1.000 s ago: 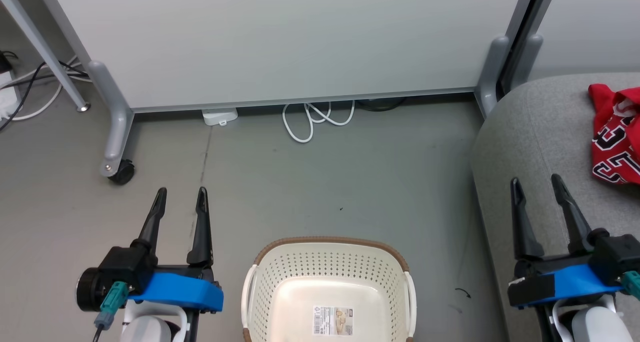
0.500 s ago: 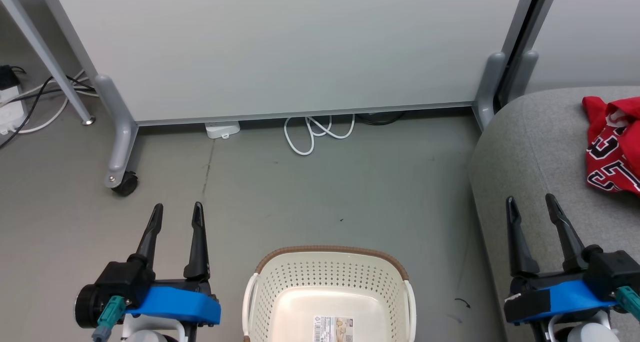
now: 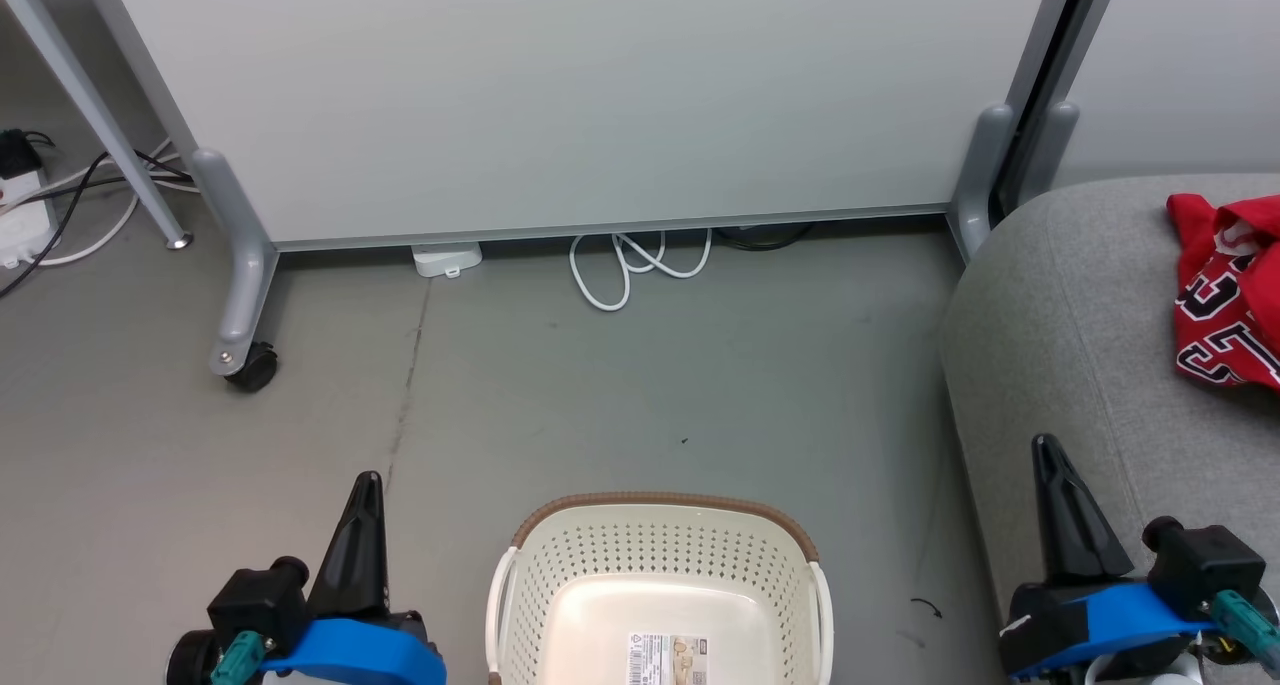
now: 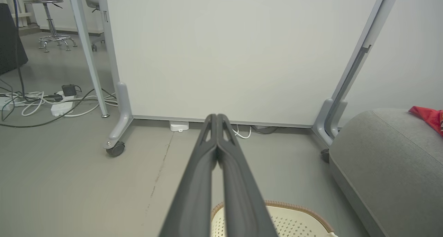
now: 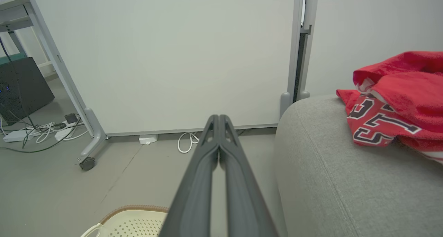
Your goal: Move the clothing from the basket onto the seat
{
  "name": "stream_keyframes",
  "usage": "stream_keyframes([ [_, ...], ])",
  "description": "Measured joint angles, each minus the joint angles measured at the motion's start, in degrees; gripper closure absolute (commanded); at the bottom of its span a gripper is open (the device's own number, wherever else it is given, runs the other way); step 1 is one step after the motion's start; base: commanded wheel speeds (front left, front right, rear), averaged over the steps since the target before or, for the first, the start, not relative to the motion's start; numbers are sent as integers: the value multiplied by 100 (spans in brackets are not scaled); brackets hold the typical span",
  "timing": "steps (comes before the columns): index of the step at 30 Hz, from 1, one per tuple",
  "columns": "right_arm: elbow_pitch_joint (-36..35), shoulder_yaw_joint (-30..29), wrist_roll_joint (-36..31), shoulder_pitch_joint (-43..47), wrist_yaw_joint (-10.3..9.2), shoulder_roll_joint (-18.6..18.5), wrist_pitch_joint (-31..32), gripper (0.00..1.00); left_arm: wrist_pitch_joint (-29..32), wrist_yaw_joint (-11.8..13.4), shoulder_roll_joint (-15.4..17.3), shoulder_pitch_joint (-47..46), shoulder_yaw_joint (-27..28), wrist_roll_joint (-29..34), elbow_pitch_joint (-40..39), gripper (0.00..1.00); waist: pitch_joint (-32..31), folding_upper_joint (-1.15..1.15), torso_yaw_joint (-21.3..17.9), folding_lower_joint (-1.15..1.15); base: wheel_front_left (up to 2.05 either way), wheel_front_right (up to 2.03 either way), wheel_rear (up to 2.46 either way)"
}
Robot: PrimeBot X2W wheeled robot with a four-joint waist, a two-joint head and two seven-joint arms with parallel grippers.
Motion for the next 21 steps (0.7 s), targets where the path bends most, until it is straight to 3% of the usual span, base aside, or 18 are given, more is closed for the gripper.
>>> stream_keyframes([
  [21, 34, -47, 2229, -1, 0, 4, 550, 100, 561, -11, -4, -13, 247, -2127, -66, 100, -41, 0, -77, 0, 0, 0, 0],
])
